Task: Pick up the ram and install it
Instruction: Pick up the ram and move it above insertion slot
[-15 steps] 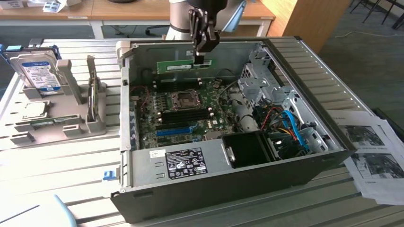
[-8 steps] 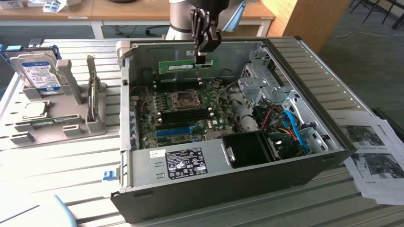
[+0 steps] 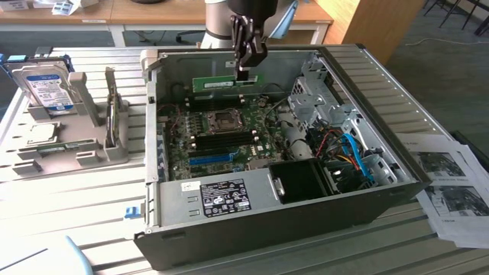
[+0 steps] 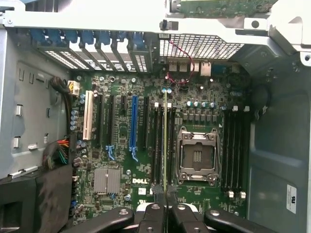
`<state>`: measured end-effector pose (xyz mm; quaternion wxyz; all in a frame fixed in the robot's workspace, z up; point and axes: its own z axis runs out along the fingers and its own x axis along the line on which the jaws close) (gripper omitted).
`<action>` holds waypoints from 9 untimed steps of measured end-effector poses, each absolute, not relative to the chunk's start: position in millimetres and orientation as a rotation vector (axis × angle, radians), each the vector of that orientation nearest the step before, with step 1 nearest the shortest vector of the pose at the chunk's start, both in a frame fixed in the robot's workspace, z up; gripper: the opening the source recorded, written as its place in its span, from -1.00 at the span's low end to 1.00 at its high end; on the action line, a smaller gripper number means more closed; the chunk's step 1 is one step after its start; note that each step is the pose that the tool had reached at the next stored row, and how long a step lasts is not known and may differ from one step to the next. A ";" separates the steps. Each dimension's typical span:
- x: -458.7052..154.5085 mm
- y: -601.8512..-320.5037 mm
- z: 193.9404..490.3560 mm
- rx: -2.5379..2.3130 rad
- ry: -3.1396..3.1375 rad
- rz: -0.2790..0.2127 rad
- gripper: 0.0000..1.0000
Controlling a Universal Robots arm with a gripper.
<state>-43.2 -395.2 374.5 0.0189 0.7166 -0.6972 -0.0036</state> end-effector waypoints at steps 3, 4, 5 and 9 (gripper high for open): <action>-43.1 -395.2 371.8 2.225 -2.165 -0.012 -0.78; -43.1 -395.1 371.0 2.225 -2.165 -0.013 -0.78; -43.1 -395.2 370.3 2.225 -2.165 -0.013 -0.78; -43.0 -395.2 369.7 2.227 -2.166 -0.016 -0.78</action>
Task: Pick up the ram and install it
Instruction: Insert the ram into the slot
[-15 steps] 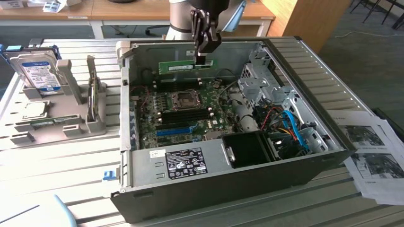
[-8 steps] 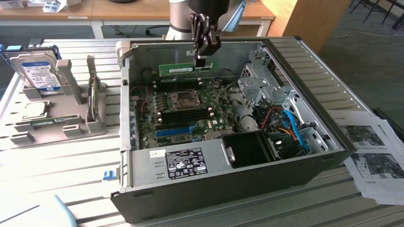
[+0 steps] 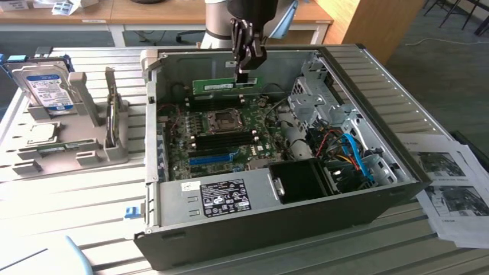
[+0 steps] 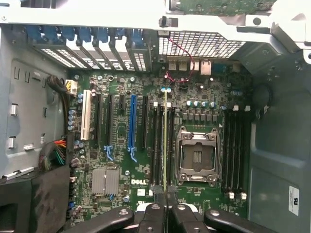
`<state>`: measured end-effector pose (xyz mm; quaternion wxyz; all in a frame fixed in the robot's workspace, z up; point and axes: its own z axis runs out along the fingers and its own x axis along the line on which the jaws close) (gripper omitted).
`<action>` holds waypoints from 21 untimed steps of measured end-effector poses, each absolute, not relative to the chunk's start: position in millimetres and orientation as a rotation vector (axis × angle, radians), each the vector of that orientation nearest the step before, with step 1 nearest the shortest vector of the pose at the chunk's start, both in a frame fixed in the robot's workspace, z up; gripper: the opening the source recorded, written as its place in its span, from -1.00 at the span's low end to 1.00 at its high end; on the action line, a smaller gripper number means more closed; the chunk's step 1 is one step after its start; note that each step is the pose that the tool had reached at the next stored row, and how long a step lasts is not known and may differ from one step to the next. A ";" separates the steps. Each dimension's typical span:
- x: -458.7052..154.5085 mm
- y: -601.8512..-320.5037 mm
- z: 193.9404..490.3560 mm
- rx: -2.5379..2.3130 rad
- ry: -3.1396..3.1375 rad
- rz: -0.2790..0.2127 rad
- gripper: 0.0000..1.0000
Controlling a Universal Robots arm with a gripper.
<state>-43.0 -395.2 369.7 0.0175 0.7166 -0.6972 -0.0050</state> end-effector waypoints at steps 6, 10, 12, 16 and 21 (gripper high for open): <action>-43.1 -395.2 369.6 2.223 -2.170 -0.016 -0.78; -43.0 -395.2 369.6 2.215 -2.179 -0.017 -0.78; -43.0 -395.2 369.6 2.215 -2.179 -0.017 -0.78; -43.0 -395.2 369.5 2.215 -2.179 -0.017 -0.78; -43.0 -395.2 368.2 2.215 -2.179 -0.017 -0.78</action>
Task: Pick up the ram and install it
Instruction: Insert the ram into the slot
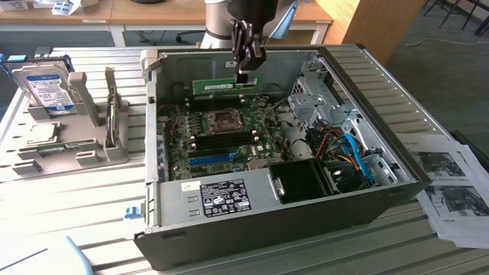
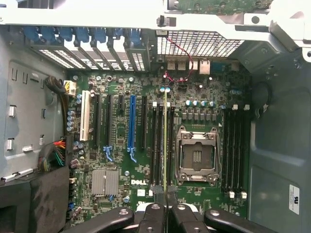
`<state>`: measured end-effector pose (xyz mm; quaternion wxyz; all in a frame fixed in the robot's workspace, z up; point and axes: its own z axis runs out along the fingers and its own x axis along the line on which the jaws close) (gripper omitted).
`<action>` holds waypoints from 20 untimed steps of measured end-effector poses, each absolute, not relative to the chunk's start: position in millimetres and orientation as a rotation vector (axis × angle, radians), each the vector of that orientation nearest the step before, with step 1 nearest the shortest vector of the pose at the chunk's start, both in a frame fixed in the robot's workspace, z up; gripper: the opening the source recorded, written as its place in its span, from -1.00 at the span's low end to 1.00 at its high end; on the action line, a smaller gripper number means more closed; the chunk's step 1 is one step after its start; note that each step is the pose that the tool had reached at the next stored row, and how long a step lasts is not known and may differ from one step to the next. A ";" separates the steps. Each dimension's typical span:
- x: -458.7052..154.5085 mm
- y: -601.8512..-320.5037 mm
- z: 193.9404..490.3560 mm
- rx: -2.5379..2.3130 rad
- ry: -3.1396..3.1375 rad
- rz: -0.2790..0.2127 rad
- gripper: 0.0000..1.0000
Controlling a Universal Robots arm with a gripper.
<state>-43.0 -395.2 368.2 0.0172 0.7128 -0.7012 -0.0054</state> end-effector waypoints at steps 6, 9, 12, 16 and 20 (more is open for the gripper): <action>-43.0 -395.2 365.6 2.212 -2.182 -0.017 -0.78; -43.1 -395.2 364.7 2.204 -2.190 -0.017 -0.78; -43.1 -395.2 363.9 2.196 -2.198 -0.017 -0.78; -43.1 -395.2 363.0 2.187 -2.207 -0.017 -0.78; -43.0 -395.2 362.9 2.187 -2.208 -0.017 -0.78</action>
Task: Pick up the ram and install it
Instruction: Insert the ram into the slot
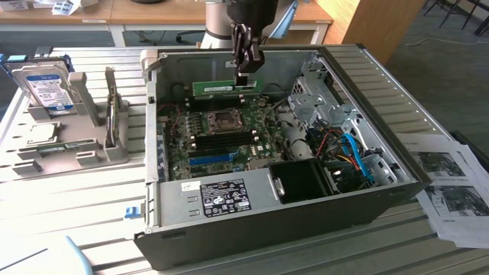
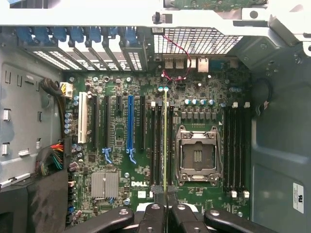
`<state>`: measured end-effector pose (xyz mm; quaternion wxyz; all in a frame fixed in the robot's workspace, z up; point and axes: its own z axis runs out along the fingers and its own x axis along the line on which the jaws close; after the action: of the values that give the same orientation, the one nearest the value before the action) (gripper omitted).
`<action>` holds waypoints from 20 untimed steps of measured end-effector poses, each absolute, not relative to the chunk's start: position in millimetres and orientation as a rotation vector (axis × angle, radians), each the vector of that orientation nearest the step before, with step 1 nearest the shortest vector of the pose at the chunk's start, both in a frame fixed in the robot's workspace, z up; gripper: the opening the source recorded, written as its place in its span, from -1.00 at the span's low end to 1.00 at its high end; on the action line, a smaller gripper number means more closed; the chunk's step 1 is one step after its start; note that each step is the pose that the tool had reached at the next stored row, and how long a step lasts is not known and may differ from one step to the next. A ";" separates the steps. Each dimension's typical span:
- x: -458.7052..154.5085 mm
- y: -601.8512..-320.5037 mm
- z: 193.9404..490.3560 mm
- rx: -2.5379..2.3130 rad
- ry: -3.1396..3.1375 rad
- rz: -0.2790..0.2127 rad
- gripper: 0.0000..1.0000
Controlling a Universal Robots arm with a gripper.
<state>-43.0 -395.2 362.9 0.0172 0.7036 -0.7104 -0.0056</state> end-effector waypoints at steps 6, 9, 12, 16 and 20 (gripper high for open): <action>-43.0 -395.2 361.4 2.187 -2.208 -0.017 -0.78; -43.0 -395.2 360.2 2.187 -2.208 -0.017 -0.78; -43.0 -395.2 358.7 2.187 -2.208 -0.017 -0.78; -43.0 -395.2 357.0 2.187 -2.208 -0.017 -0.78; -43.0 -395.2 355.3 2.187 -2.208 -0.017 -0.78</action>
<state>-43.0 -395.2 355.3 0.0171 0.7036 -0.7104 -0.0056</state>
